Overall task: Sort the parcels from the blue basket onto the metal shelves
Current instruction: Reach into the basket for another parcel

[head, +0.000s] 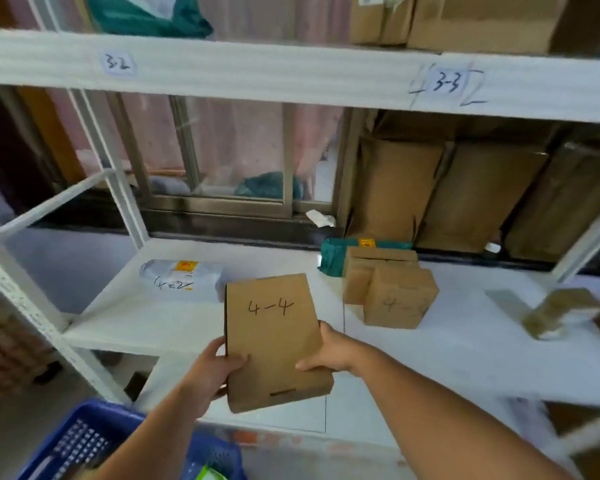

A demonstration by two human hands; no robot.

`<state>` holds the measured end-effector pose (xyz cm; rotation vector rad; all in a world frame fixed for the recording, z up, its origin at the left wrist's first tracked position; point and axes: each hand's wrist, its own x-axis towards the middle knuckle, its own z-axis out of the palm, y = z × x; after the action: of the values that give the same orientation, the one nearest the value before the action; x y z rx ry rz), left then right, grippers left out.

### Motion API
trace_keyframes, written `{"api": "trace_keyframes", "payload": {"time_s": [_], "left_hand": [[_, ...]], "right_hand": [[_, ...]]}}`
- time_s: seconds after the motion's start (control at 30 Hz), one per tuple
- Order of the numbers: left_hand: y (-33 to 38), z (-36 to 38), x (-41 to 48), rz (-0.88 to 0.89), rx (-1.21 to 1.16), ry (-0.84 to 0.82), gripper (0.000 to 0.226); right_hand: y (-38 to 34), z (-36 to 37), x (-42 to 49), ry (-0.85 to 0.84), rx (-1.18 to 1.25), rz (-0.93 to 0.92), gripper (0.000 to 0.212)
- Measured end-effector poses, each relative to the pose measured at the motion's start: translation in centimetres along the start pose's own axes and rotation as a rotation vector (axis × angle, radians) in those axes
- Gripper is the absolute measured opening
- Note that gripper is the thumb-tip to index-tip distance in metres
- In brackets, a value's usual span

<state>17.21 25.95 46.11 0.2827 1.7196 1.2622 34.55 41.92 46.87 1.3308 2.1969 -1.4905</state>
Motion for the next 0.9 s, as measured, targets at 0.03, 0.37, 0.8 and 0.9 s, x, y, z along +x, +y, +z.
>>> {"api": "trace_keyframes", "payload": {"time_s": [0.03,0.37,0.8,0.9], "left_hand": [[0.5,1.8,-0.2,0.01,0.024,-0.035,0.052],[-1.6,20.7,-3.8,0.009,0.163,-0.256,0.051],[-3.4,37.8,-5.5,0.015,0.194,-0.35,0.047],[-1.8,39.4,-3.4,0.099,0.273,-0.384,0.052]], "right_hand": [[1.3,-1.2,-1.1,0.025,0.016,0.012,0.11],[17.1,-10.8,-10.9,0.146,0.191,0.12,0.057],[28.9,-19.9,-14.1,0.402,0.466,0.231,0.041],[29.0,-21.7,-12.4,0.451,0.478,0.218,0.057]]}}
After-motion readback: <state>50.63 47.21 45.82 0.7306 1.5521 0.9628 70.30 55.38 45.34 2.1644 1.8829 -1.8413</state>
